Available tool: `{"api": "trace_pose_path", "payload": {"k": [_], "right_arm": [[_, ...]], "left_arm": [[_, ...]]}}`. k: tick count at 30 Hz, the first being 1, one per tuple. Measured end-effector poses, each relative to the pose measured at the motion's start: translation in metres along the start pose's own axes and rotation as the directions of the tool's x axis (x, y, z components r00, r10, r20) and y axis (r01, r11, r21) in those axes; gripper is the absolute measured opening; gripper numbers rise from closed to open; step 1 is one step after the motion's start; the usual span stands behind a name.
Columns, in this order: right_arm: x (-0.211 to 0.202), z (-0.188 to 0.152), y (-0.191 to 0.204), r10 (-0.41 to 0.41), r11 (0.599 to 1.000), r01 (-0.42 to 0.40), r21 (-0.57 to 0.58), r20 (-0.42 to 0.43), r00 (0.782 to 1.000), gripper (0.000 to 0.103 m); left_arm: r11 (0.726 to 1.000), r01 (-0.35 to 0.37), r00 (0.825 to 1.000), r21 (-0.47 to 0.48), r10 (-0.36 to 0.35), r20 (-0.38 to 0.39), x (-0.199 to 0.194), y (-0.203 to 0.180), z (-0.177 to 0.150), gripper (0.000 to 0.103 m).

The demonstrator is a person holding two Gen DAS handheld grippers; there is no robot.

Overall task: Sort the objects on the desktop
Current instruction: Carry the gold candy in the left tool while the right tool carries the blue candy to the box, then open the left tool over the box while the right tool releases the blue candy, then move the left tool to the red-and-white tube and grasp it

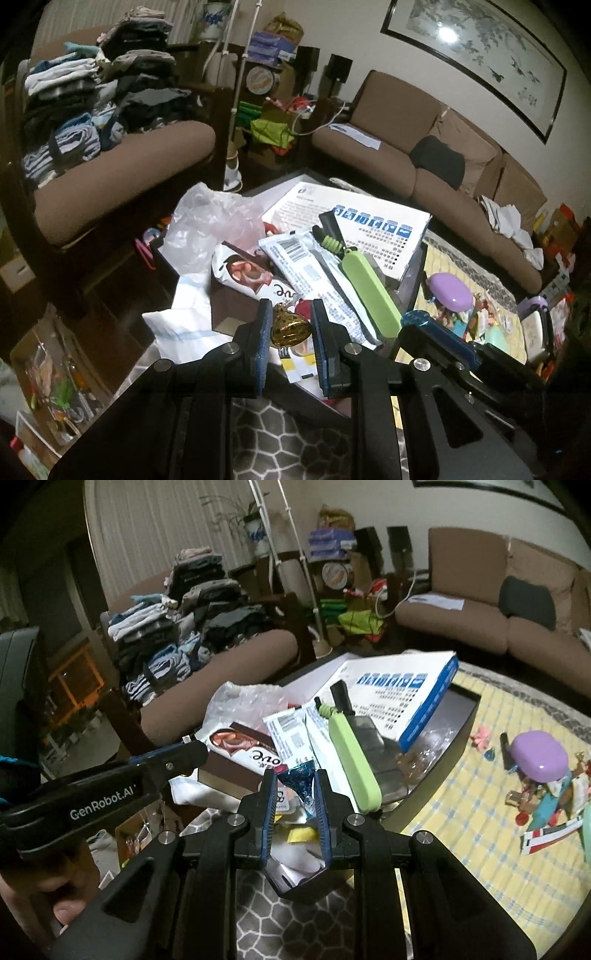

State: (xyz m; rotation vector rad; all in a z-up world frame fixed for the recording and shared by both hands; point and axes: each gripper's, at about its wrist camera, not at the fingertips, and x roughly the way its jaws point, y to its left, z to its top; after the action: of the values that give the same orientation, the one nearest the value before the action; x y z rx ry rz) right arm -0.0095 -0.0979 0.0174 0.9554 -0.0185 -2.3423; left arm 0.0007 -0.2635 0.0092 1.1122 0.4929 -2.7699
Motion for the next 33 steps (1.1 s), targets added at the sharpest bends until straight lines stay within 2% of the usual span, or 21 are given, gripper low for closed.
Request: {"api": "trace_pose_path", "payload": {"k": [9, 14, 15, 16, 18, 19, 20, 24, 29, 33], "right_arm": [[0.0, 0.0, -0.018, -0.008, 0.998, 0.009, 0.057, -0.008, 1.0, 0.02], [0.003, -0.002, -0.032, 0.083, 0.989, -0.08, 0.122, -0.016, 0.996, 0.021], [0.004, -0.003, -0.033, 0.095, 0.988, -0.092, 0.125, -0.017, 0.995, 0.021], [0.005, -0.004, -0.033, 0.101, 0.987, -0.098, 0.128, -0.019, 0.995, 0.021], [0.006, -0.004, -0.037, 0.089, 0.986, -0.085, 0.141, -0.018, 0.996, 0.026], [0.003, -0.004, -0.042, 0.059, 0.985, -0.059, 0.16, 0.005, 0.998, 0.031], [-0.002, -0.004, -0.048, 0.037, 0.982, -0.042, 0.184, 0.028, 0.999, 0.034], [-0.022, -0.007, -0.085, -0.009, 0.949, -0.021, 0.316, 0.093, 0.996, 0.037], [-0.031, -0.017, -0.125, -0.053, 0.901, 0.005, 0.434, 0.099, 0.994, 0.037], [-0.041, -0.028, -0.156, -0.098, 0.867, 0.045, 0.496, 0.081, 0.992, 0.037]], "left_arm": [[0.998, 0.06, 0.997, -0.005, -0.06, -0.046, 0.012, -0.012, -0.002, 0.021], [0.998, 0.059, 0.995, -0.011, -0.06, -0.074, 0.019, -0.016, -0.005, 0.02], [0.998, 0.056, 0.995, -0.019, -0.057, -0.081, 0.02, -0.015, -0.005, 0.024], [0.998, 0.046, 0.994, -0.04, -0.049, -0.096, 0.022, -0.012, -0.004, 0.042], [0.994, 0.026, 0.994, -0.106, -0.037, -0.099, 0.024, -0.002, -0.004, 0.062], [0.992, 0.022, 0.995, -0.128, -0.034, -0.095, 0.023, 0.002, -0.004, 0.065], [0.989, 0.022, 0.995, -0.149, -0.036, -0.093, 0.023, 0.007, -0.003, 0.066], [0.989, 0.013, 0.997, -0.145, -0.023, -0.069, 0.018, 0.009, -0.001, 0.072], [0.994, 0.06, 0.997, -0.094, -0.064, -0.042, 0.017, -0.011, -0.002, 0.078], [0.995, 0.102, 0.994, -0.015, -0.102, -0.036, 0.019, -0.042, -0.006, 0.08]]}}
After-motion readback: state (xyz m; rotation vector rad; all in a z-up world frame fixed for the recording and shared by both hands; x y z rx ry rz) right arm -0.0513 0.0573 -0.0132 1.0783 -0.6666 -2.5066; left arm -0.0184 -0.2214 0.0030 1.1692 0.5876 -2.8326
